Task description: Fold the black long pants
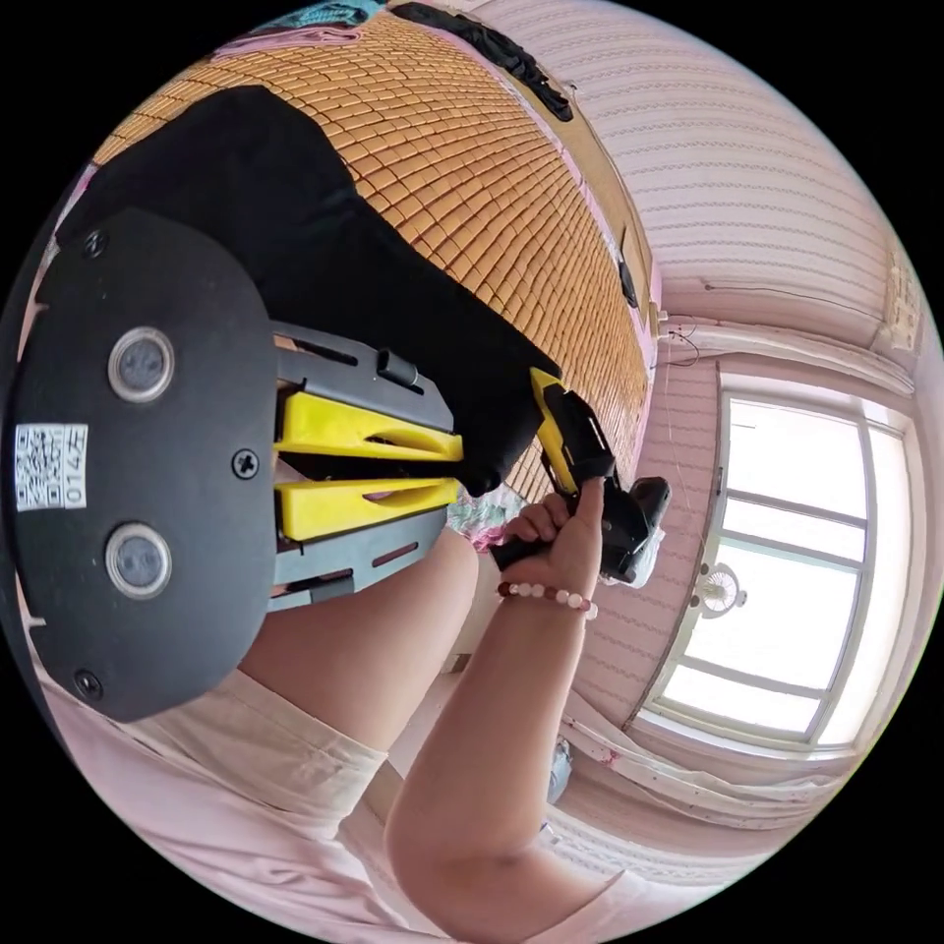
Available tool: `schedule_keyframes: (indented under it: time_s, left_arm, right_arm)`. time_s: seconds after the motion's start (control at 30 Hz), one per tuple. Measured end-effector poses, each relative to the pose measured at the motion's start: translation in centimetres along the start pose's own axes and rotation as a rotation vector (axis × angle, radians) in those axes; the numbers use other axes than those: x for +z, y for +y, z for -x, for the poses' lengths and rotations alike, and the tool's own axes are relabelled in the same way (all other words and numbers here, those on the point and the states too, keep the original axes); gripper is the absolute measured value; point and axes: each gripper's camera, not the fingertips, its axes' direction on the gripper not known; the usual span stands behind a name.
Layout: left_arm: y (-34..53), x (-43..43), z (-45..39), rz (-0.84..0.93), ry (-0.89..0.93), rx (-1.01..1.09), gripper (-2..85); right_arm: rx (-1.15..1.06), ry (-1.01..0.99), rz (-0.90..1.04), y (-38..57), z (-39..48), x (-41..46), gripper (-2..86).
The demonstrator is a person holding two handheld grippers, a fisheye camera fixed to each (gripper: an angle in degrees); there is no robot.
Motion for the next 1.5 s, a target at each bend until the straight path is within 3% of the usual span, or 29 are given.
schedule_keyframes:
  time_s: [0.17, 0.33, 0.47, 0.57, 0.67, 0.9, 1.2, 1.3, 1.5]
  left_arm:
    - [-3.6, 0.6, -0.4, -0.119, 0.117, -0.007, 1.0]
    - [-2.7, -1.8, 3.7, -0.154, 0.225, -0.194, 1.2]
    - [2.0, -9.2, 8.4, -0.179, 0.014, -0.332, 2.7]
    - [6.9, -12.9, 12.6, -0.067, -0.224, -0.476, 6.1]
    - [11.6, -14.5, 15.9, 0.069, -0.420, -0.591, 8.7]
    - [13.4, -10.7, 21.4, 0.039, -0.334, -0.707, 10.8]
    - [6.6, -0.4, 17.3, 0.093, -0.154, -0.386, 8.2]
    - [6.9, 4.3, 17.5, 0.232, -0.198, -0.375, 7.5]
    - [7.8, 4.2, 19.3, 0.171, -0.129, -0.405, 6.3]
  right_arm:
    - [-0.033, 0.020, -0.129, 2.1, 0.9, -9.1, 2.3]
    - [-0.139, 0.040, -0.081, 2.4, 4.8, -9.2, 2.7]
    - [-0.248, -0.200, -0.059, 1.4, 8.9, -1.4, 4.7]
    - [-0.298, -0.279, 0.050, 0.1, 10.4, 6.0, 8.7]
    - [-0.239, -0.224, 0.071, 0.4, 8.7, 8.1, 9.7]
    - [-0.163, 0.209, 0.106, 4.9, 6.1, 4.9, 8.5]
    - [-0.446, 0.383, 0.328, 8.0, 10.9, 9.5, 7.5]
    - [-0.492, 0.501, 0.502, 9.1, 10.7, 12.3, 7.2]
    - [-0.474, 0.458, 0.512, 9.2, 10.1, 9.6, 8.0]
